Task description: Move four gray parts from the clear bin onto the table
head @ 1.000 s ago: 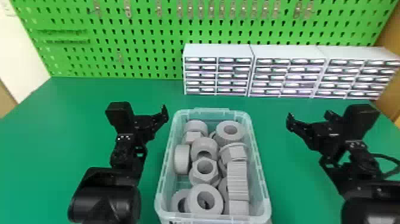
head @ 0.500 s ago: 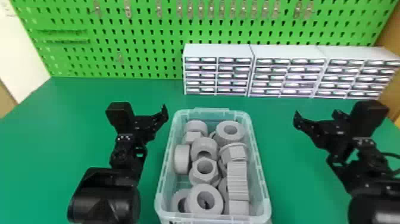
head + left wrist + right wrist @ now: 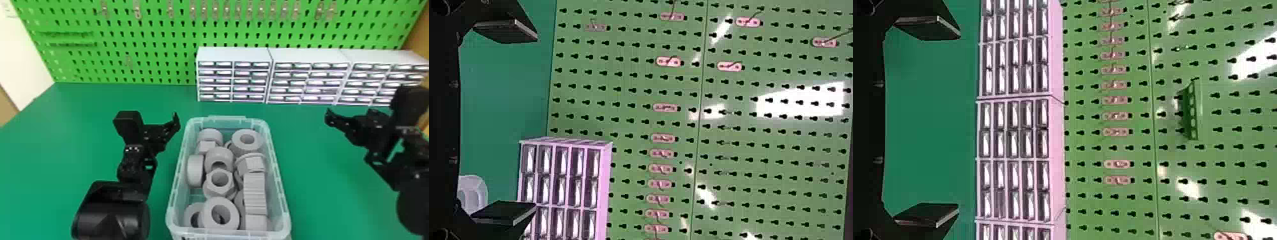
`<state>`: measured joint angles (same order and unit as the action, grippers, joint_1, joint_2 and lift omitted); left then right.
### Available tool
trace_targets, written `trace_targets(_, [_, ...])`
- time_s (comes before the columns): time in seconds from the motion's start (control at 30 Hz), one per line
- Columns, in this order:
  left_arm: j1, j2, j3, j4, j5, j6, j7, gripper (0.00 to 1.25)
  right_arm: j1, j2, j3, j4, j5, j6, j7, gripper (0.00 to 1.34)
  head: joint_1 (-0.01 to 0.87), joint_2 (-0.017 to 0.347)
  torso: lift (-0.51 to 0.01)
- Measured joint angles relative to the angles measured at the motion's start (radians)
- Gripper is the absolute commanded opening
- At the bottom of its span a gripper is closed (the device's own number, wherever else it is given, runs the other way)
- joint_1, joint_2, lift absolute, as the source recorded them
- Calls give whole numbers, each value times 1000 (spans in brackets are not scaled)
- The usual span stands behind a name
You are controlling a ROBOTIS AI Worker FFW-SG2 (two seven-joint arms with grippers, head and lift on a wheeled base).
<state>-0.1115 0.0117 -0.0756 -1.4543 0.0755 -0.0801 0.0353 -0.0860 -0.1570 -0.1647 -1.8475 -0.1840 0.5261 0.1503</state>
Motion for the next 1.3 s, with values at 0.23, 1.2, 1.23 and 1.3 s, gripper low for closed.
trace_targets(0.23, [0,0,-2,0,-9,-1,0,1152,-57,2,-32,-78,3,233,1,1252,693,72,-52])
trace_targets(1.2, [-2,-1,-10,0,-23,0,1,1152,-362,-61,64,-95,-112,858,0,1249,693,72,-52])
trace_targets(1.23, [-2,-1,-10,0,-23,0,1,1151,-375,-60,75,-90,-110,880,0,1247,693,72,-52])
trace_targets(1.3, [-1,0,-10,0,-24,0,1,1151,-396,-58,93,-81,-107,911,0,1247,693,72,-52])
